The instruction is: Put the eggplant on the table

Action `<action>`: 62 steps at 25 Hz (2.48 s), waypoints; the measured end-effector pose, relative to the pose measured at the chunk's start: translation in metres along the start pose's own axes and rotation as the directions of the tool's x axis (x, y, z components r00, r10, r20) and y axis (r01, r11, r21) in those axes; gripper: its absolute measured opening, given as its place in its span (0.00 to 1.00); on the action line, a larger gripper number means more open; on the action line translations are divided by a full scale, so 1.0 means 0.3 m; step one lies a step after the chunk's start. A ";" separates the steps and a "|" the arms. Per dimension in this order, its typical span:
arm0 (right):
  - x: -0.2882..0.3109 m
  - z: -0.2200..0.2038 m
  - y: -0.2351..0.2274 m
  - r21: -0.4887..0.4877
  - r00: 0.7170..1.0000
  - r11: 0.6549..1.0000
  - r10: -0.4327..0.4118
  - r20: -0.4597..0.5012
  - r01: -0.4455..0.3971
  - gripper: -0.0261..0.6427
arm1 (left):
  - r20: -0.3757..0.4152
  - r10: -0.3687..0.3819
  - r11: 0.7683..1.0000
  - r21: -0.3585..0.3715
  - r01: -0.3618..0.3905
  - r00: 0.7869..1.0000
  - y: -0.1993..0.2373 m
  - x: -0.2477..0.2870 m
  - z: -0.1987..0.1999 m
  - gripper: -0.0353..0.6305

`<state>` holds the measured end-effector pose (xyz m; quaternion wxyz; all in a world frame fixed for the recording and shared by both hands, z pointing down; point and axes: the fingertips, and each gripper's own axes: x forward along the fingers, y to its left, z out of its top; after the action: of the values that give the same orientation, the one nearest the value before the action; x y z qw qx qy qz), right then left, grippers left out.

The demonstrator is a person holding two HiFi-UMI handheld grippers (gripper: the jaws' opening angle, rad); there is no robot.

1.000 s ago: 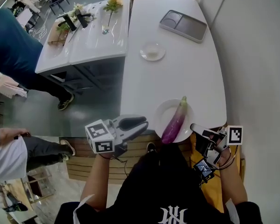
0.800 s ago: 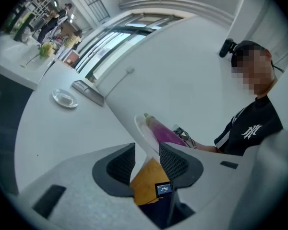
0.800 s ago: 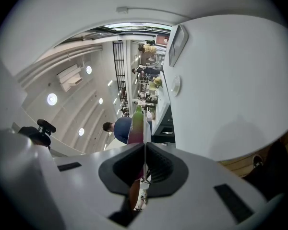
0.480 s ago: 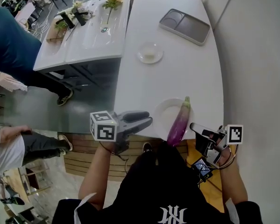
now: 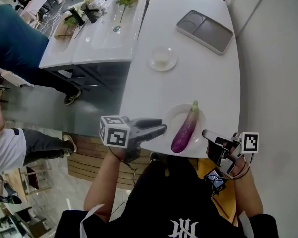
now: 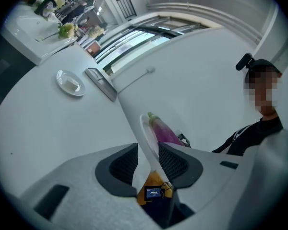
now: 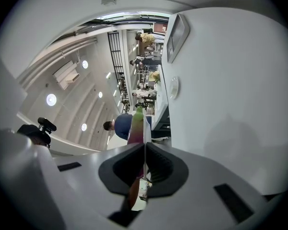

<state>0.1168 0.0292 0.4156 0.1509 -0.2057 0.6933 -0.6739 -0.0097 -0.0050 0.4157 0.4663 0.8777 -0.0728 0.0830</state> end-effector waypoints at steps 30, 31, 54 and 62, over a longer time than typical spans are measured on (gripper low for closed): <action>0.133 0.229 -0.205 0.032 0.992 0.998 -0.059 -0.111 0.063 0.06 | 0.013 0.081 0.989 -0.125 -0.078 0.997 0.271 0.088 0.051 0.17; 0.148 0.235 -0.213 0.032 0.992 0.998 -0.059 -0.111 0.063 0.06 | 0.014 0.083 0.989 -0.127 -0.081 0.996 0.282 0.080 0.054 0.17; 0.339 0.312 -0.453 0.021 0.975 0.987 -0.156 -0.159 0.161 0.06 | -0.051 0.159 0.976 -0.139 -0.165 0.986 0.523 0.013 0.043 0.17; 0.350 0.339 -0.509 0.010 0.965 0.976 -0.215 -0.152 0.219 0.06 | -0.075 0.192 0.970 -0.138 -0.201 0.978 0.577 0.033 0.035 0.17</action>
<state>0.0875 -0.1118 0.5702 0.0264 -0.2272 0.6668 -0.7092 -0.0348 -0.1101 0.5518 0.5204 0.8269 -0.1512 0.1500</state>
